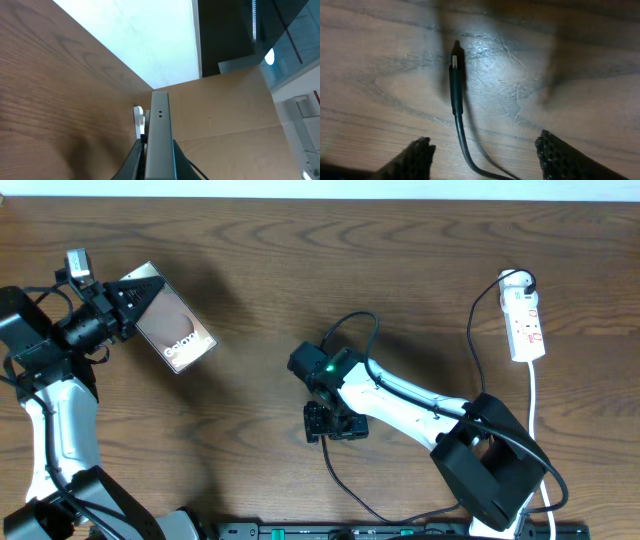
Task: Plug charger to phone and switch on socket
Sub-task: 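Lower the right gripper over the cable's USB-C plug and grasp it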
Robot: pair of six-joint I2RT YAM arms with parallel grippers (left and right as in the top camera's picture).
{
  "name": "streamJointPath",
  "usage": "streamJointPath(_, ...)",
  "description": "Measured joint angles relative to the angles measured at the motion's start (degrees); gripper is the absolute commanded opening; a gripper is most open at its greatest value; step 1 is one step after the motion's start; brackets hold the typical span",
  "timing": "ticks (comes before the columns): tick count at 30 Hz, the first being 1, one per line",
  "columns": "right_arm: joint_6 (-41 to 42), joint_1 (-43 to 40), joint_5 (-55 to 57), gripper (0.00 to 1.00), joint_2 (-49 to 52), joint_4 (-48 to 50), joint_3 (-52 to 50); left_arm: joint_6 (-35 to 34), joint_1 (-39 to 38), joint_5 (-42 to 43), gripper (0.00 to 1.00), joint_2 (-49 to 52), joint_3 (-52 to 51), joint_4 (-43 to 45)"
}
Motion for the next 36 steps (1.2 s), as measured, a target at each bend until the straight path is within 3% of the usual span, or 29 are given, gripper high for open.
streamJointPath(16, 0.09, 0.11, 0.13, 0.54, 3.96, 0.00, 0.31, 0.00, 0.00, 0.00, 0.07, 0.00, 0.00, 0.02)
streamJointPath(28, 0.46, 0.55, 1.11, 0.36, 4.02, 0.13, 0.31, 0.00, 0.00, -0.02, 0.07, 0.00, 0.00, 0.02)
streamJointPath(36, 0.76, 0.55, 1.40, 0.35, 4.11, 0.74, 0.35, 0.00, 0.00, 0.00, 0.08, 0.00, 0.00, 0.02)
